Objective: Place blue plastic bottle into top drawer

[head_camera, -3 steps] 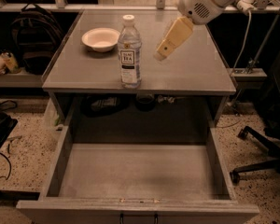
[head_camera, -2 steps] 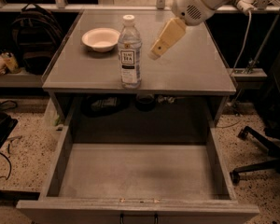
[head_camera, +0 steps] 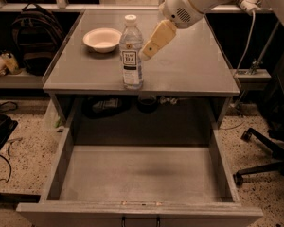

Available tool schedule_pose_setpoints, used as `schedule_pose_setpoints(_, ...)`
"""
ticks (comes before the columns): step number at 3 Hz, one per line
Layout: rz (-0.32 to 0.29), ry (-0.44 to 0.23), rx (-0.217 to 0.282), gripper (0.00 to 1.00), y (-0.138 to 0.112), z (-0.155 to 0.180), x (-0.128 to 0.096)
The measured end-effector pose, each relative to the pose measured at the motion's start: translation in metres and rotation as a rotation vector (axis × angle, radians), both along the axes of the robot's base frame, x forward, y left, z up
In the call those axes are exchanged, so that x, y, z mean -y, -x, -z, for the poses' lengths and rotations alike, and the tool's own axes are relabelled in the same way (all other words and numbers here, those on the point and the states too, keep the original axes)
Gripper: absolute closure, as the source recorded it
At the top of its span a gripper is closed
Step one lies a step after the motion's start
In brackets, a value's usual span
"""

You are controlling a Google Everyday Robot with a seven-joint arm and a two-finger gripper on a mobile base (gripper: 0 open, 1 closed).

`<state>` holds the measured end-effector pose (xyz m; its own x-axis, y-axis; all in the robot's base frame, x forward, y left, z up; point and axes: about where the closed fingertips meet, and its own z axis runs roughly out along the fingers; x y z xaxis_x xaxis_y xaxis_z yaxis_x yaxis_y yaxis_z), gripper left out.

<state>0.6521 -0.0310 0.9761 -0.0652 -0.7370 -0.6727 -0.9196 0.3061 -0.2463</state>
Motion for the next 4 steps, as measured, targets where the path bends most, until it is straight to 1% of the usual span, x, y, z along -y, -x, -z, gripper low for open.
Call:
schedule_pose_setpoints(1, -0.016, -0.020, -0.028, 0.00, 0.004, 0.006, -0.012)
schedule_pose_setpoints(2, -0.042, -0.044, -0.033, 0.00, 0.007, 0.013, -0.024)
schedule_pose_setpoints(4, -0.089, -0.082, -0.013, 0.00, 0.005, 0.022, -0.047)
